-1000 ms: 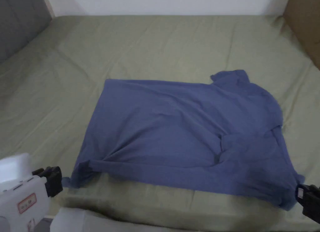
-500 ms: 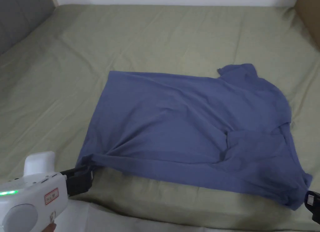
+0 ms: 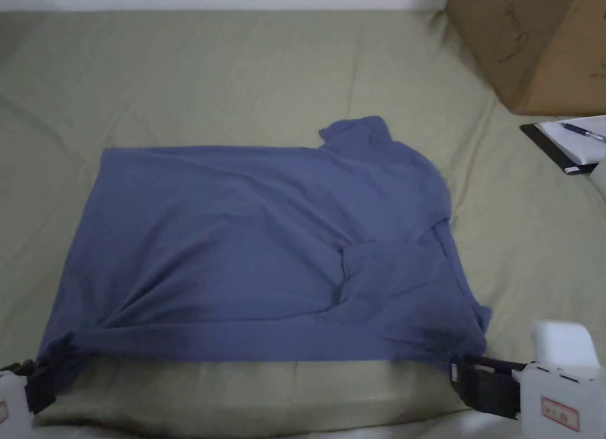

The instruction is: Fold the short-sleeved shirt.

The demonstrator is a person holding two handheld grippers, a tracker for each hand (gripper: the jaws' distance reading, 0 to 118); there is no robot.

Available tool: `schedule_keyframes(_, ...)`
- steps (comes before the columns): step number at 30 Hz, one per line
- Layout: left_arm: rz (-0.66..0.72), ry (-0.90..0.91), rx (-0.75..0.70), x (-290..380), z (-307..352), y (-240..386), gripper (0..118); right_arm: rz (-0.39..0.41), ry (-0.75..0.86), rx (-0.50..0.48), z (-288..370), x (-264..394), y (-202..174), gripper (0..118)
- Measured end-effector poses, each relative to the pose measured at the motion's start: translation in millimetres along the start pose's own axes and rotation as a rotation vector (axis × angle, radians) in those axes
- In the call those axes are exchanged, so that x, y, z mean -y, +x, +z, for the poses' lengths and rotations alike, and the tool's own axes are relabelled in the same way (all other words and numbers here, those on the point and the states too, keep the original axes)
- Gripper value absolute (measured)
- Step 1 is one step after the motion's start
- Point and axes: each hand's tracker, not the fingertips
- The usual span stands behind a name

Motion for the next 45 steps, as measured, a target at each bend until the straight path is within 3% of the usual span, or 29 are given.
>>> schedule_keyframes(3, 0.025, 0.000, 0.000, 0, 1, -2, 1, 0.003, -0.008, -0.045, -6, -7, 2, 98)
schedule_keyframes(6, 0.047, -0.010, 0.001, -1, -1, -3, 1, 0.001, -0.004, -0.031, -16, -20, 4, 96)
schedule_keyframes(8, 0.057, -0.008, 0.000, 1, -1, -4, 1, 0.003, 0.021, -0.039, -23, -27, 8, 84)
schedule_keyframes(9, 0.059, -0.006, 0.000, -1, -1, -4, 1, 0.001, 0.018, -0.051, -28, -30, 11, 64)
schedule_keyframes(10, 0.061, -0.006, 0.000, -2, -1, -4, 1, -0.007, 0.006, -0.062, -34, -32, 12, 24)
schedule_keyframes(11, 0.066, -0.007, 0.000, 0, -3, -4, 1, -0.018, -0.018, -0.079, -40, -33, 14, 6)
schedule_keyframes(13, 0.069, -0.010, -0.003, -1, -3, -4, 1, -0.061, -0.035, -0.082, -46, -31, 16, 5)
schedule_keyframes(15, 0.070, -0.009, -0.009, -1, -2, -3, 1, -0.007, 0.003, -0.108, -35, -31, 11, 5)
schedule_keyframes(21, 0.058, -0.010, -0.030, -9, 0, 2, 1, 0.001, 0.053, -0.104, -10, -43, 8, 4)
schedule_keyframes(28, 0.045, 0.025, -0.033, -60, -11, 9, 1, -0.055, 0.159, -0.129, -2, -91, 15, 4)
schedule_keyframes(34, -0.040, 0.062, -0.039, -125, -46, 23, 1, -0.087, 0.191, -0.092, -29, -144, 12, 5)
schedule_keyframes(38, -0.123, -0.009, -0.054, -160, -90, 37, 1, -0.100, 0.166, -0.063, -66, -169, 9, 4)
schedule_keyframes(45, -0.191, -0.084, -0.067, -178, -147, 54, 1, -0.103, 0.083, -0.012, -118, -183, 9, 5)
